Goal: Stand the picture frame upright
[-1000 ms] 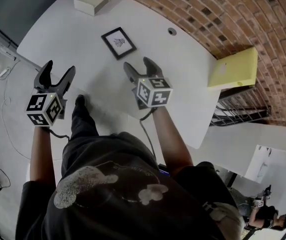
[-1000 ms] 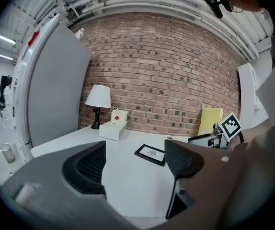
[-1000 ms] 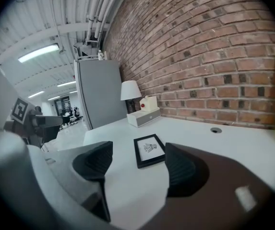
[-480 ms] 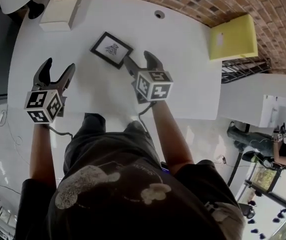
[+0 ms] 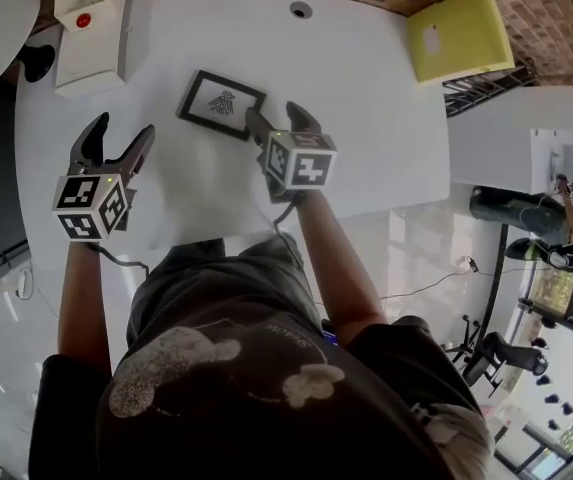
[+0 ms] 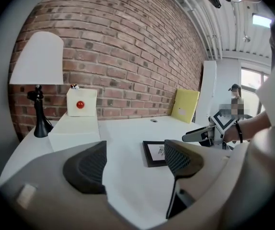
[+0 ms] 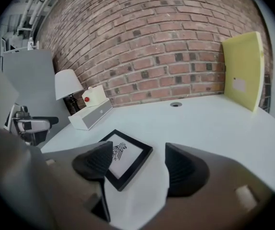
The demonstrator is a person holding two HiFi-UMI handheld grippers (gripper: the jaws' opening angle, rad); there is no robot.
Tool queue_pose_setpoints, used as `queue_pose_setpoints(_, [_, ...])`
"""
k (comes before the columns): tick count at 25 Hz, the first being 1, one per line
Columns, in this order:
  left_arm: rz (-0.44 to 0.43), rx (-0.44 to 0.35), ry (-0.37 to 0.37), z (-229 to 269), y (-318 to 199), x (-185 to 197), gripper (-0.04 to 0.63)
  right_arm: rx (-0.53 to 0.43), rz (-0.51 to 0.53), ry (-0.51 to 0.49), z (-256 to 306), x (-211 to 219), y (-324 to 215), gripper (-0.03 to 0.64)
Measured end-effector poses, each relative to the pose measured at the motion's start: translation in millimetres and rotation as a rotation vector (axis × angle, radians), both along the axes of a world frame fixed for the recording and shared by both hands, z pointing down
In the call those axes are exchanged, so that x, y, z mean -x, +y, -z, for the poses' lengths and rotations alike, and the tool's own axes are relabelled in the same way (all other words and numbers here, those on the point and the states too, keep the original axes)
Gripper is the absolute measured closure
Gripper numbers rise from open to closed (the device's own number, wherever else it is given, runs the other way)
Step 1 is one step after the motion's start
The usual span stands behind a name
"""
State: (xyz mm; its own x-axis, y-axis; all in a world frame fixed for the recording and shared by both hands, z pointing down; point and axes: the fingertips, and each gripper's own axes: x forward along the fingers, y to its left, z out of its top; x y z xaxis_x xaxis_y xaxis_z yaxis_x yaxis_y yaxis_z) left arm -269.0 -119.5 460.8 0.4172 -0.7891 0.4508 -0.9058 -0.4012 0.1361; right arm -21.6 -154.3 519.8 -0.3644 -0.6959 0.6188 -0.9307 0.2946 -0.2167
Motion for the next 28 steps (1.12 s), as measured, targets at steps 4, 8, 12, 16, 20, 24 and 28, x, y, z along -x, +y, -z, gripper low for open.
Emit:
queue_pose_setpoints(4, [-0.041, 0.008, -0.006, -5, -13, 0, 0.222, 0.030, -0.072, 0.009, -9, 1, -2, 0.281])
queue_pose_setpoints(8, [-0.060, 0.019, 0.005, -11, -20, -1, 0.222, 0.064, -0.098, 0.026, -19, 6, -1, 0.281])
queue_pose_setpoints(12, [-0.079, 0.037, 0.008, -19, -22, -3, 0.222, 0.082, -0.136, 0.046, -27, 6, -3, 0.281])
queue_pose_setpoints(16, [-0.095, 0.050, 0.018, -25, -21, -8, 0.222, 0.121, -0.176, 0.045, -39, 4, -4, 0.282])
queue_pose_setpoints(20, [-0.105, 0.058, 0.030, -29, -20, -16, 0.222, 0.159, -0.178, 0.040, -48, 3, -3, 0.282])
queue_pose_setpoints(24, [-0.106, 0.058, 0.034, -30, -21, -20, 0.222, 0.158, -0.169, 0.053, -48, 5, -8, 0.292])
queue_pose_setpoints(28, [-0.092, 0.056, 0.029, -26, -19, -21, 0.222, 0.171, -0.141, 0.044, -49, 10, -11, 0.298])
